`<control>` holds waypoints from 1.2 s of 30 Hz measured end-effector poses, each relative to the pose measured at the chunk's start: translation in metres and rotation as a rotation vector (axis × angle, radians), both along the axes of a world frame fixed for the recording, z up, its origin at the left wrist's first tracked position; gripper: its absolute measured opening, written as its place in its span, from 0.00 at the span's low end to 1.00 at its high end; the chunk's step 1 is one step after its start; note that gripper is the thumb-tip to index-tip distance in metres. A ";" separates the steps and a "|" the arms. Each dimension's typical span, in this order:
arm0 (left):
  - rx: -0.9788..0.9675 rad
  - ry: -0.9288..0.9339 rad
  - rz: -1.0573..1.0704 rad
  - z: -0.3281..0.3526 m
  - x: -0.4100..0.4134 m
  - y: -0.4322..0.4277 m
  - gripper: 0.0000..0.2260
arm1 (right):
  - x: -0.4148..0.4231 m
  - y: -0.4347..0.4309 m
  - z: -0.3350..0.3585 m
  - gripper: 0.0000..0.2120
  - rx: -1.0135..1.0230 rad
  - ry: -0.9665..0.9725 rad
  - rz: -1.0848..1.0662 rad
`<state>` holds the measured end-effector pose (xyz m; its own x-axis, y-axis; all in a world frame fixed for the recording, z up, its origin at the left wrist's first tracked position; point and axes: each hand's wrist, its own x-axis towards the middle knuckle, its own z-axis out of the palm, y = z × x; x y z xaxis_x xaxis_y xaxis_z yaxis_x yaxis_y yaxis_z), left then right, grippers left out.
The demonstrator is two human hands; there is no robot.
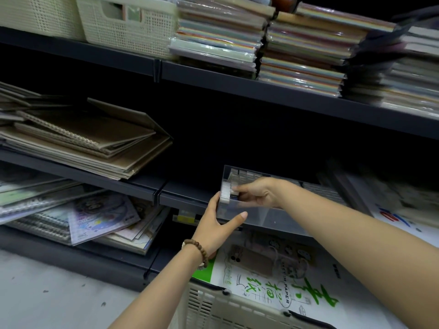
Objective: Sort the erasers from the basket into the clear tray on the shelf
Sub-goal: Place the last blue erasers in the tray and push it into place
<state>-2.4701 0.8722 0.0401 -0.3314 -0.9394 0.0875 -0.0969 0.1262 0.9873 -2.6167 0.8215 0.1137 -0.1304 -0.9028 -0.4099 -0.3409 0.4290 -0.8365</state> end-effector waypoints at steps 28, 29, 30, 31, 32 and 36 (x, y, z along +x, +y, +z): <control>0.484 -1.083 -0.510 -0.292 0.046 0.146 0.24 | -0.036 0.271 -0.356 0.18 0.669 -0.167 0.050; 0.502 -1.072 -0.505 -0.299 0.048 0.146 0.22 | -0.029 0.274 -0.365 0.18 0.660 -0.181 0.083; 0.507 -1.065 -0.496 -0.306 0.049 0.145 0.19 | -0.021 0.276 -0.372 0.19 0.635 -0.194 0.111; 0.497 -1.068 -0.490 -0.312 0.051 0.145 0.17 | -0.014 0.277 -0.378 0.20 0.598 -0.198 0.132; 0.480 -1.077 -0.480 -0.317 0.052 0.144 0.19 | -0.007 0.276 -0.382 0.21 0.560 -0.190 0.151; 0.374 -1.122 -0.491 -0.328 0.060 0.141 0.22 | 0.016 0.271 -0.398 0.27 0.470 -0.077 0.307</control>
